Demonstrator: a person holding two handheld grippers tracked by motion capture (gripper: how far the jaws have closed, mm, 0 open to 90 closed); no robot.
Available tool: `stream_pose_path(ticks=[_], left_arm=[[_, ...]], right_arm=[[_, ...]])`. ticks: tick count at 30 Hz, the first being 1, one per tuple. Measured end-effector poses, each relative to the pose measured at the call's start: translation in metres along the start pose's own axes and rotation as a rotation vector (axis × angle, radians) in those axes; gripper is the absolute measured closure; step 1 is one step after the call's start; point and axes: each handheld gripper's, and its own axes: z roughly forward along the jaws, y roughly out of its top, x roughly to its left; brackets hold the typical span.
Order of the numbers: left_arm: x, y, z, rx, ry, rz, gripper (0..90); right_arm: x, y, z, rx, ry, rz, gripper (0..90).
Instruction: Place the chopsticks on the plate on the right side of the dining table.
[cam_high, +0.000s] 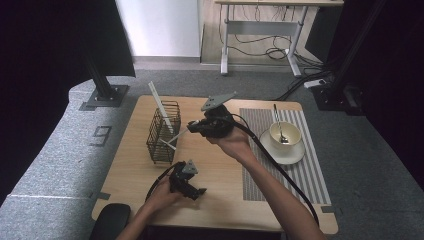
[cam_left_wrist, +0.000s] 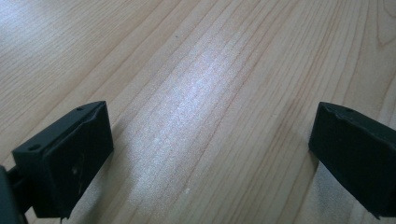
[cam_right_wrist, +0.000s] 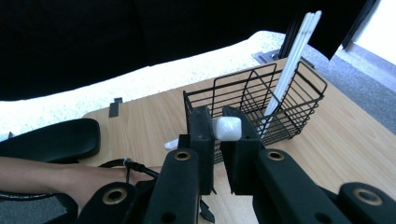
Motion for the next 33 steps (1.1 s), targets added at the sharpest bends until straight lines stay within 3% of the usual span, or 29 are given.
stream_pose_path(ticks=[12, 13, 19, 21, 25, 28, 30, 33], left_arm=[[0.0, 0.0, 0.0, 0.0, -0.002, 0.004, 0.0], [0.0, 0.0, 0.0, 0.002, -0.003, 0.005, 0.0], [0.0, 0.001, 0.0, 0.001, -0.005, 0.004, 0.0], [-0.001, 0.005, 0.0, 0.03, 0.002, -0.005, 0.0], [-0.001, 0.009, -0.001, 0.036, 0.027, -0.003, 3.0], [-0.002, 0.014, -0.006, 0.0, 0.036, 0.0, 5.3], [-0.001, 0.02, -0.014, -0.055, 0.013, -0.002, 5.9], [0.0, 0.025, -0.019, -0.075, -0.003, 0.008, 6.7]], right_arm=[[-0.008, 0.005, -0.042, -0.065, -0.021, 0.038, 81.9], [-0.009, 0.007, -0.052, -0.08, -0.036, 0.038, 82.0], [-0.009, 0.006, -0.077, -0.096, -0.089, 0.025, 82.0], [-0.009, 0.003, -0.084, -0.092, -0.111, 0.016, 82.0], [-0.009, -0.002, -0.091, -0.086, -0.133, 0.011, 82.0], [-0.009, -0.012, -0.097, -0.071, -0.144, 0.018, 82.0], [-0.009, -0.017, -0.099, -0.06, -0.149, 0.023, 82.0], [-0.007, -0.024, -0.1, -0.044, -0.15, 0.026, 82.0]])
